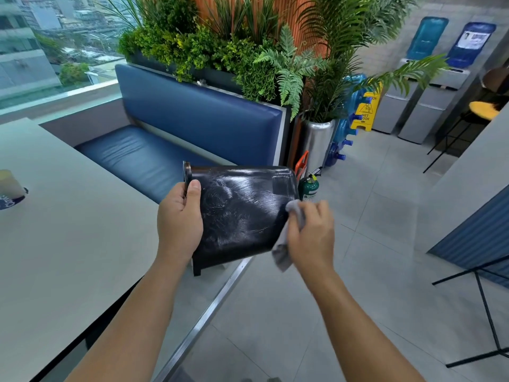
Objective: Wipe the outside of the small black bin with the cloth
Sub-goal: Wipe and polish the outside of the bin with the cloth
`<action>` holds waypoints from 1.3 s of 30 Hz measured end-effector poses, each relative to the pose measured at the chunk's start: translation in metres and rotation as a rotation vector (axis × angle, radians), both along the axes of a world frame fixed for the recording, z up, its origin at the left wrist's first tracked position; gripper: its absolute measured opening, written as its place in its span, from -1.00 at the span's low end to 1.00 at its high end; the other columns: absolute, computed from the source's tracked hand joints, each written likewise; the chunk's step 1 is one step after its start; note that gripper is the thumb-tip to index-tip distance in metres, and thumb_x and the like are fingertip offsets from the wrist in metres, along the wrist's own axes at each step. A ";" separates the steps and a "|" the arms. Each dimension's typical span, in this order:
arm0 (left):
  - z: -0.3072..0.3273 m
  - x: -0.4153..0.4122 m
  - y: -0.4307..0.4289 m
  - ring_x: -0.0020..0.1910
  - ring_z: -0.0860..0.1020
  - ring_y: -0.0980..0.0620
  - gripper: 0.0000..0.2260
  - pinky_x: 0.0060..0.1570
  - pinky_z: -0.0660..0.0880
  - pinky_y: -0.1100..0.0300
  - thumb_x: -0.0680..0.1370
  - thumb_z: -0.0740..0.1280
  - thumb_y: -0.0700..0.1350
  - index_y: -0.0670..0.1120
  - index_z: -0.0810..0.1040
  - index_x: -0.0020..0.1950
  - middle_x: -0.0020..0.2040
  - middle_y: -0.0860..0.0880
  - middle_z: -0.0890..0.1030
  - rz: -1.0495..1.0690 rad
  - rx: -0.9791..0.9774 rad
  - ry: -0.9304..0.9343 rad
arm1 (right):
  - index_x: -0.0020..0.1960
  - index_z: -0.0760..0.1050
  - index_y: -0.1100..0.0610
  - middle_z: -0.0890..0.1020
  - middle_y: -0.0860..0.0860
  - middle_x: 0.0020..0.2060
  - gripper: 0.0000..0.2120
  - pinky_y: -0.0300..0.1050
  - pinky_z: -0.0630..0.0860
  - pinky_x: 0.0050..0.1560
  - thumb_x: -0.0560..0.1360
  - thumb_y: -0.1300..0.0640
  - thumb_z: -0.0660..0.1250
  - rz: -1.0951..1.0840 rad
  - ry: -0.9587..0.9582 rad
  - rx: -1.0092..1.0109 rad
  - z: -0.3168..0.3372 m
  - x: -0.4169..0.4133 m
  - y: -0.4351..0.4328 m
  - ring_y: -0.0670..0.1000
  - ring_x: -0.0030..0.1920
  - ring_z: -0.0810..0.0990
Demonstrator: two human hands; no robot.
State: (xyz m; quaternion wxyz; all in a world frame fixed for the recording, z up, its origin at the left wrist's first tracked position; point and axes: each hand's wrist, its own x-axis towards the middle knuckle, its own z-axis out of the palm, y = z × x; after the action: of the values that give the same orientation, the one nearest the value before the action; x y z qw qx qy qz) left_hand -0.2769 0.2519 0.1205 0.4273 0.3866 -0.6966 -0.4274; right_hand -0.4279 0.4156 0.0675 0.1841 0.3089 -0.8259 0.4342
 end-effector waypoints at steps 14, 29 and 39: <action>-0.002 -0.008 0.022 -0.26 0.46 -0.09 -0.60 -0.25 0.41 0.06 0.77 0.21 0.07 -0.21 0.49 -0.10 -0.20 -0.26 0.55 -0.136 -0.071 -0.011 | 0.12 0.66 0.20 0.48 0.04 -0.13 -0.89 -0.18 0.47 -0.12 0.62 0.23 0.39 0.208 0.171 -0.086 0.010 0.039 -0.017 0.04 -0.17 0.47; 0.003 -0.006 0.044 -0.23 0.56 -0.03 -0.72 -0.30 0.45 0.23 0.73 0.23 0.04 -0.07 0.61 -0.04 -0.23 0.00 0.62 -0.312 -0.191 -0.011 | 0.13 0.61 0.14 0.45 0.00 -0.05 -0.82 0.07 0.55 -0.03 0.64 0.14 0.25 -0.025 0.002 -0.157 0.041 -0.010 -0.037 0.04 -0.07 0.48; -0.006 -0.005 0.045 -0.34 0.51 0.01 -0.76 -0.38 0.39 0.27 0.75 0.25 -0.06 -0.09 0.60 -0.05 -0.31 0.00 0.61 -0.292 -0.184 0.005 | 0.22 0.62 0.05 0.43 -0.07 -0.01 -0.68 0.14 0.50 0.18 0.62 0.00 0.17 0.347 -0.127 -0.181 0.070 0.046 -0.069 0.03 0.04 0.50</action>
State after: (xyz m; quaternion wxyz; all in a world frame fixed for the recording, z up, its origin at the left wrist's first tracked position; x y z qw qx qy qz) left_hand -0.2817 0.2965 0.1149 0.3958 0.2395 -0.7805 -0.4204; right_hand -0.3815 0.3469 0.1374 0.0813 0.4008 -0.7279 0.5504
